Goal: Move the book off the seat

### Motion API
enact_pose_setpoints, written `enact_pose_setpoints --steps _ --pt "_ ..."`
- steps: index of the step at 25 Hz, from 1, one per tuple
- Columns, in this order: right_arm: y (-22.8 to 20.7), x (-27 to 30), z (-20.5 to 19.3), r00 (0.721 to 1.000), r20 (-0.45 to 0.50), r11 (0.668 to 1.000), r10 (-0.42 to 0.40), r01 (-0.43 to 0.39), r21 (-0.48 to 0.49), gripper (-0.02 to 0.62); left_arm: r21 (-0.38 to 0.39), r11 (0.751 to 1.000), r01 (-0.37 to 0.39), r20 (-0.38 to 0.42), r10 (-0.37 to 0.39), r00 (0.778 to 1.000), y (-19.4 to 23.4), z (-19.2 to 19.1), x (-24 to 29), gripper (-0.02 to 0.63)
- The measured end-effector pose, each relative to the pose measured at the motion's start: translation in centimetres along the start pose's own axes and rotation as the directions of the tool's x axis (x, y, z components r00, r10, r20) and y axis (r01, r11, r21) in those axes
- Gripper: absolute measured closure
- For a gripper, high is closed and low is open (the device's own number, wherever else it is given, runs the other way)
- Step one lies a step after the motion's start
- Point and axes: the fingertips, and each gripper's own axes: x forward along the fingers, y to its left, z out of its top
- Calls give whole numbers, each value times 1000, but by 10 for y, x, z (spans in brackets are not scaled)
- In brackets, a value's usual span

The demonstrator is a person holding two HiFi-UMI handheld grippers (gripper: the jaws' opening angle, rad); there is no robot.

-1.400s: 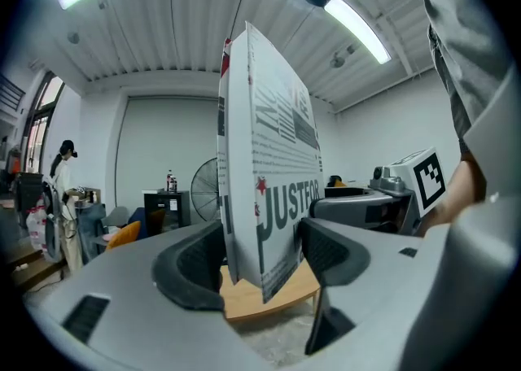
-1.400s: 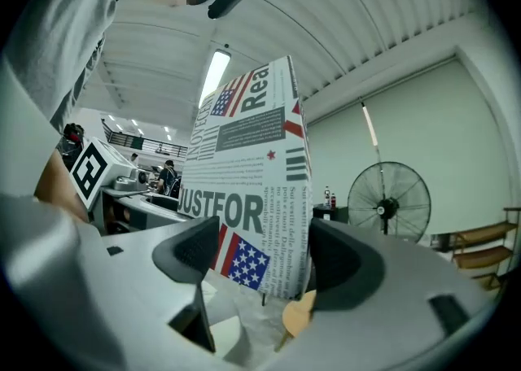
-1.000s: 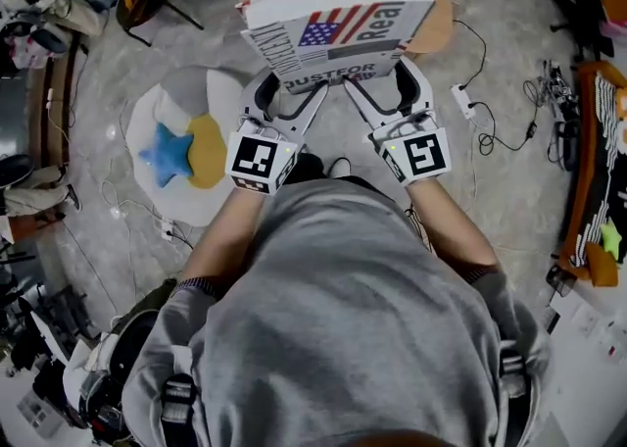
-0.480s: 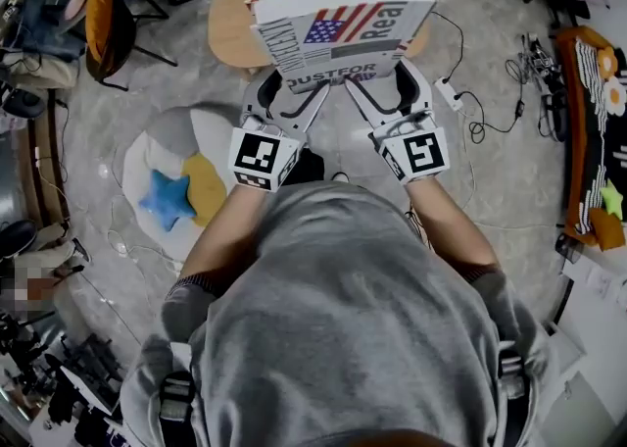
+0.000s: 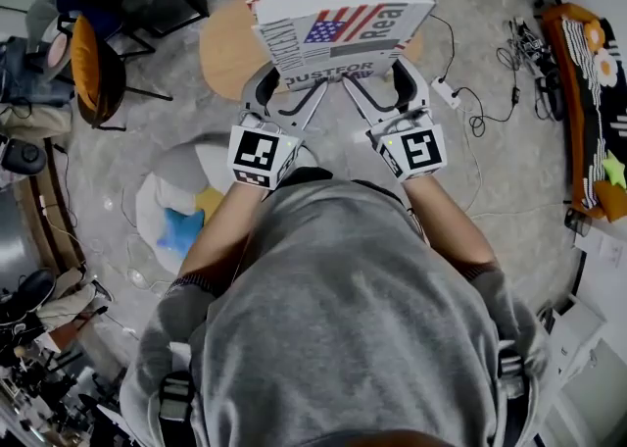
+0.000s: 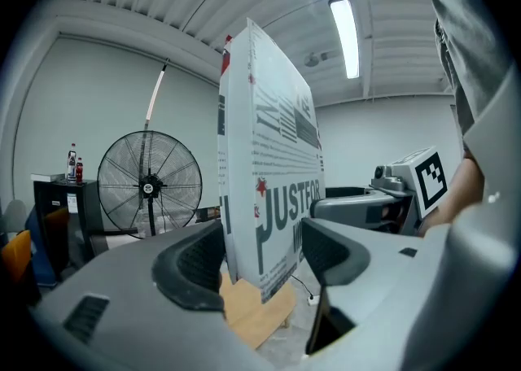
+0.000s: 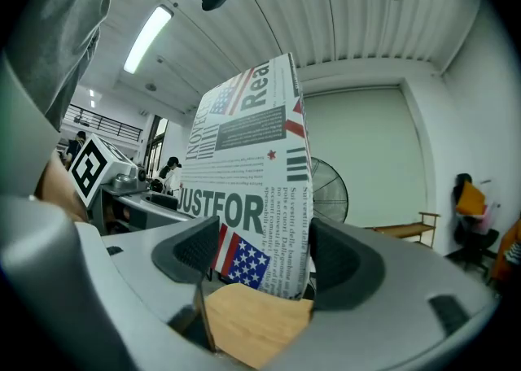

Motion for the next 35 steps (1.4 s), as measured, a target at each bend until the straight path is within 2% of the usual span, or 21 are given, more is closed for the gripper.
enact_pose_setpoints --steps 7,12,17,25,28,35 --pt "-9 11 -19 998 -18 998 -56 56 18 242 18 998 57 -11 -57 998 12 -16 18 284" --pt "-23 24 -33 997 -46 998 -63 64 27 242 -12 998 66 -33 -66 997 20 -29 37 284" --pt "-67 40 -50 996 -64 997 -55 59 59 242 -6 998 62 -64 -62 996 24 -39 85 284" --pt "-157 87 -60 999 -52 991 10 -3 134 244 -29 1000 -11 -120 7 993 37 -48 179 284" --pt "-189 96 -85 991 -113 990 67 -52 132 245 -55 998 -43 -145 35 989 39 -56 213 284" --pt "-236 133 -135 973 -168 971 158 -123 205 244 -116 985 -132 -215 105 971 57 -95 269 284"
